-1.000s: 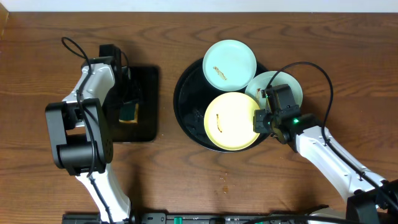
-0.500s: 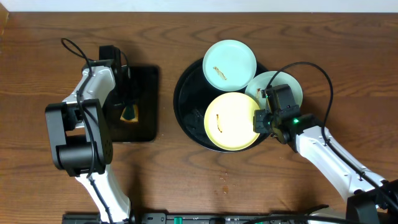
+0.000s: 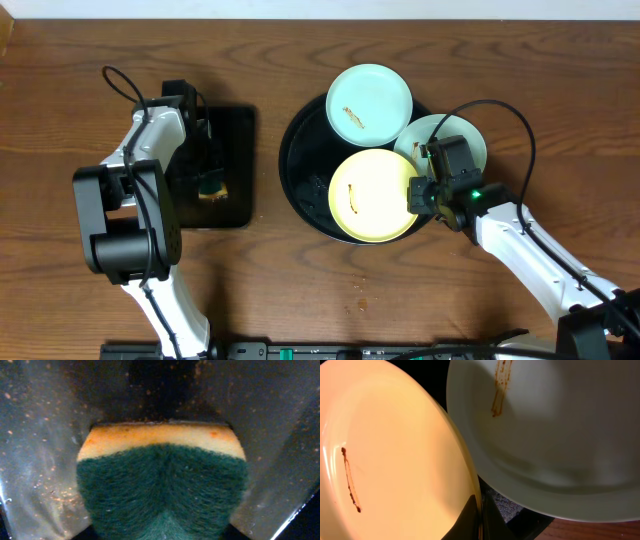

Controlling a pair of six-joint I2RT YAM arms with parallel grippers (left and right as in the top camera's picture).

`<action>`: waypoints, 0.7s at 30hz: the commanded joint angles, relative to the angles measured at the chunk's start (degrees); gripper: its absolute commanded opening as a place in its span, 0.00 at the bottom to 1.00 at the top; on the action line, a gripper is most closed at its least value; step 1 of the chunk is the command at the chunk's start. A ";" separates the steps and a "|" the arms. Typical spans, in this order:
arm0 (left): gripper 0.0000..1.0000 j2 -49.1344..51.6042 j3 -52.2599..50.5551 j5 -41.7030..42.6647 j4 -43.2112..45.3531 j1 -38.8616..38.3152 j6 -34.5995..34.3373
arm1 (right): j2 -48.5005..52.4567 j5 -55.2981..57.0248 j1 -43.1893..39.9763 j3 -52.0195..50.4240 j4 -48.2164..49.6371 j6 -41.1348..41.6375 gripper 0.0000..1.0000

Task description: Clean dirty plates on tray and stack at the side

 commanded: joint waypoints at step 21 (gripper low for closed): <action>0.29 0.55 -2.21 0.28 -4.31 0.09 -2.23 | -0.39 0.57 0.57 0.70 -0.04 0.61 0.04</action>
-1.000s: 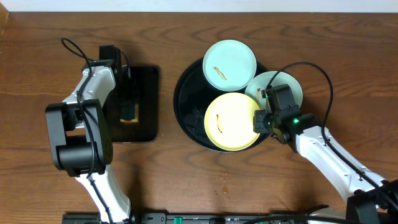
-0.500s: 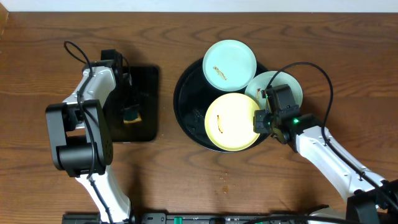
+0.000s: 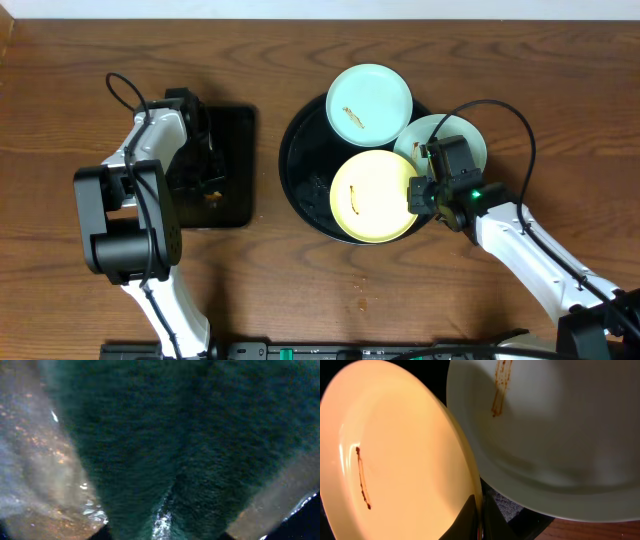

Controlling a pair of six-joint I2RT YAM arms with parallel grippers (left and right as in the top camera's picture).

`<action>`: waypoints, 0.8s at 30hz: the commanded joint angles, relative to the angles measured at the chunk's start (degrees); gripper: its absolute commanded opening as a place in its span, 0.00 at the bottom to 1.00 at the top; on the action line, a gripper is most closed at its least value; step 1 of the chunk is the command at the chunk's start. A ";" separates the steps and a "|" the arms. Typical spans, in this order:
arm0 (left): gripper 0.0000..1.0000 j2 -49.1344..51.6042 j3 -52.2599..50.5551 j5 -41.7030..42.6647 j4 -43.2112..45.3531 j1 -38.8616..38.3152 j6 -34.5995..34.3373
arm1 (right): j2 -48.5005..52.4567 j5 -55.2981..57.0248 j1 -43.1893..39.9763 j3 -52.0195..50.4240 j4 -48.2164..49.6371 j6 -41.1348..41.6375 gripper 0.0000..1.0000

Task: Clean dirty plates on tray and stack at the side
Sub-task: 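Close left gripper on green sponge and lift it from tray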

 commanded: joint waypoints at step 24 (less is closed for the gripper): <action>0.90 0.72 0.15 0.17 9.75 -1.22 -0.31 | -0.39 0.59 0.57 0.70 -0.26 0.61 0.06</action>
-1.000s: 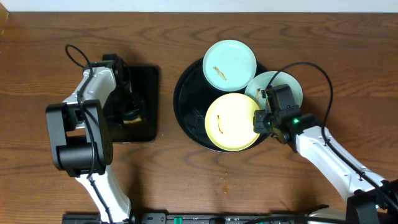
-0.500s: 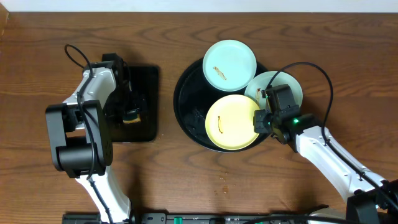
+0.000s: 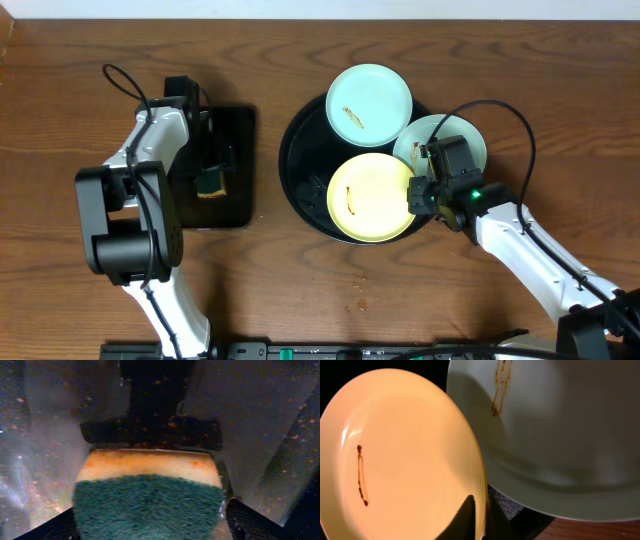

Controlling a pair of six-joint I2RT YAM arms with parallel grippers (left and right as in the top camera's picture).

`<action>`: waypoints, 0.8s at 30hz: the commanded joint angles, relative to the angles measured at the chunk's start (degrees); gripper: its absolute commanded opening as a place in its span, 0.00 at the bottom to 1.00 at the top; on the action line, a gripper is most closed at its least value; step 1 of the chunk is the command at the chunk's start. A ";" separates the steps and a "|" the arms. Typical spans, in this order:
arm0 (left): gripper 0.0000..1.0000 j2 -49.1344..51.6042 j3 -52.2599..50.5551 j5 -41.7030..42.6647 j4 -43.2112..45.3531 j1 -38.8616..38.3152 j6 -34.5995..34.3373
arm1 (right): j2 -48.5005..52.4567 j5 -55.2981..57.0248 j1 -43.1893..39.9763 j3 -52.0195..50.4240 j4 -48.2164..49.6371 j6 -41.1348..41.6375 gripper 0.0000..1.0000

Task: Clean dirty plates on tray and stack at the side
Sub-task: 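Close left gripper on green sponge and lift it from tray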

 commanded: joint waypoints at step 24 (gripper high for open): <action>0.97 1.07 -0.66 0.37 -0.42 -0.28 0.15 | 5.29 3.76 0.57 -0.83 4.68 2.75 0.15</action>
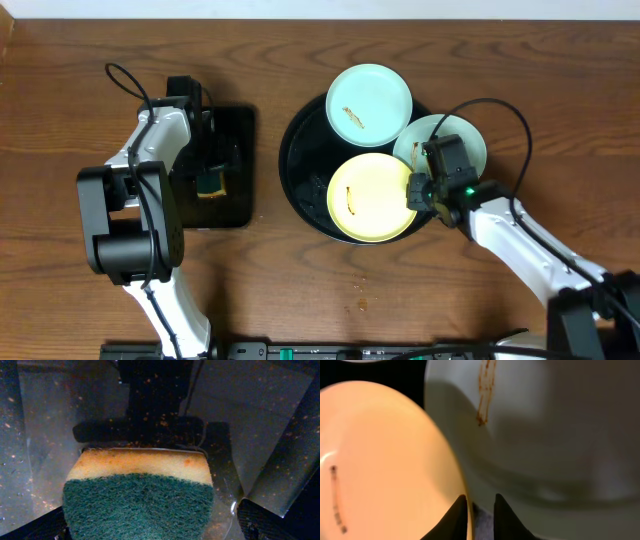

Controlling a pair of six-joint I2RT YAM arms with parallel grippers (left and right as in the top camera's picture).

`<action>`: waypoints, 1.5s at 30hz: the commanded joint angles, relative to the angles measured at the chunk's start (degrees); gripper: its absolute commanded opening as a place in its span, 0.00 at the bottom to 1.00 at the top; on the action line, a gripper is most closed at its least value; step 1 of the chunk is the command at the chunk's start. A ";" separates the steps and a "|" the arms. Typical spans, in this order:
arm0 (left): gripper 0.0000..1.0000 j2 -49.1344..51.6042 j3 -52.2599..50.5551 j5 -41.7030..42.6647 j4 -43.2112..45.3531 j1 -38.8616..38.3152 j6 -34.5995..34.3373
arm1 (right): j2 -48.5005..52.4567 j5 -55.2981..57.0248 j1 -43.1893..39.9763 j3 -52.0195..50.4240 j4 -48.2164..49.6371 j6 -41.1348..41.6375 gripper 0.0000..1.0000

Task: Clean dirty plates on tray and stack at the side
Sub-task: 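Close left gripper on green sponge and lift it from tray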

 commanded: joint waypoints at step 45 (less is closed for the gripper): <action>0.07 -5.42 1.09 0.35 -1.16 0.02 0.33 | -3.61 7.91 5.40 1.16 1.07 1.97 0.01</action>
